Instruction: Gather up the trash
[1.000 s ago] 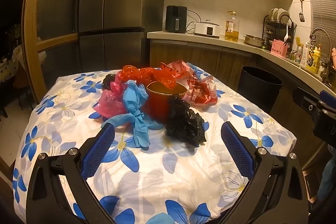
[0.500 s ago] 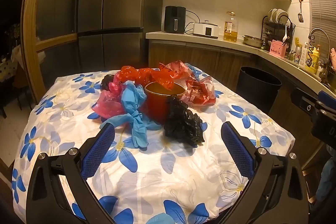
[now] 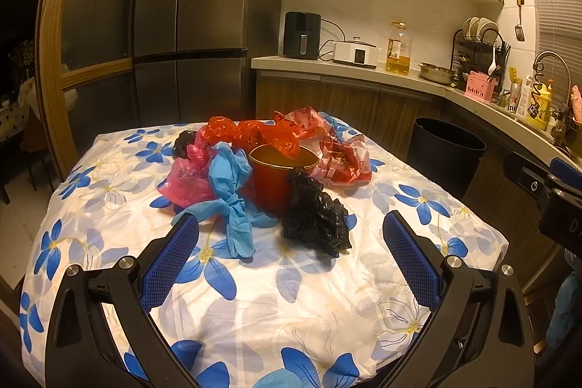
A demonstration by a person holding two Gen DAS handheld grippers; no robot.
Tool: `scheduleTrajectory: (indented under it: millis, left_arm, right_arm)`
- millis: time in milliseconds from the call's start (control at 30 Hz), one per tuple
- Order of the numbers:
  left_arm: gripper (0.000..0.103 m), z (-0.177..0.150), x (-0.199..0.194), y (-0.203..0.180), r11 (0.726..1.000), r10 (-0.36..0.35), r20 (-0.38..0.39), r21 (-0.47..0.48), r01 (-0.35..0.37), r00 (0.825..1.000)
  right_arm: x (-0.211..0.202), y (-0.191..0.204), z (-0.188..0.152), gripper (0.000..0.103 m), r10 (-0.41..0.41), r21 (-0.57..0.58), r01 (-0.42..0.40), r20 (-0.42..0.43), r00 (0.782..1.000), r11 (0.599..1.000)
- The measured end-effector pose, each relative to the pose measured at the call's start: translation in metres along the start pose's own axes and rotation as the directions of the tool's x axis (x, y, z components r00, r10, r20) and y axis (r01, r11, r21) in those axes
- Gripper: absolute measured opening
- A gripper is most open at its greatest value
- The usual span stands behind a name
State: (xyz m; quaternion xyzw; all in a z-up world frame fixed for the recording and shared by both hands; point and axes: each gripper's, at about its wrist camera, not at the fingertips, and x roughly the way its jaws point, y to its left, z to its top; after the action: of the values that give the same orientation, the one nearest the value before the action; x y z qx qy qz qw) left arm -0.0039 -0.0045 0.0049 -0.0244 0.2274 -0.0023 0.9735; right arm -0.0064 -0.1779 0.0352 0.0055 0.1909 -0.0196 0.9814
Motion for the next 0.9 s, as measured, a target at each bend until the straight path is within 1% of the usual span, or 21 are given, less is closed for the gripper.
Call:
scheduleTrajectory:
  millis: [200,267,900]
  left_arm:
    - [0.098,0.002,0.0,-0.002,1.0,-0.002,0.002,0.0,0.002,1.0]
    - [0.098,0.003,0.001,-0.002,1.0,-0.003,0.002,0.0,0.003,1.0]
    - [0.098,0.006,-0.003,-0.003,1.0,-0.009,0.009,-0.005,0.009,1.0]
  right_arm:
    - [0.001,0.006,-0.007,0.099,0.001,0.0,-0.001,0.002,1.0,1.0]
    - [-0.001,-0.002,0.004,0.099,0.0,0.0,0.0,0.003,1.0,1.0]
    - [-0.001,-0.001,0.004,0.099,0.0,0.001,0.0,0.006,1.0,1.0]
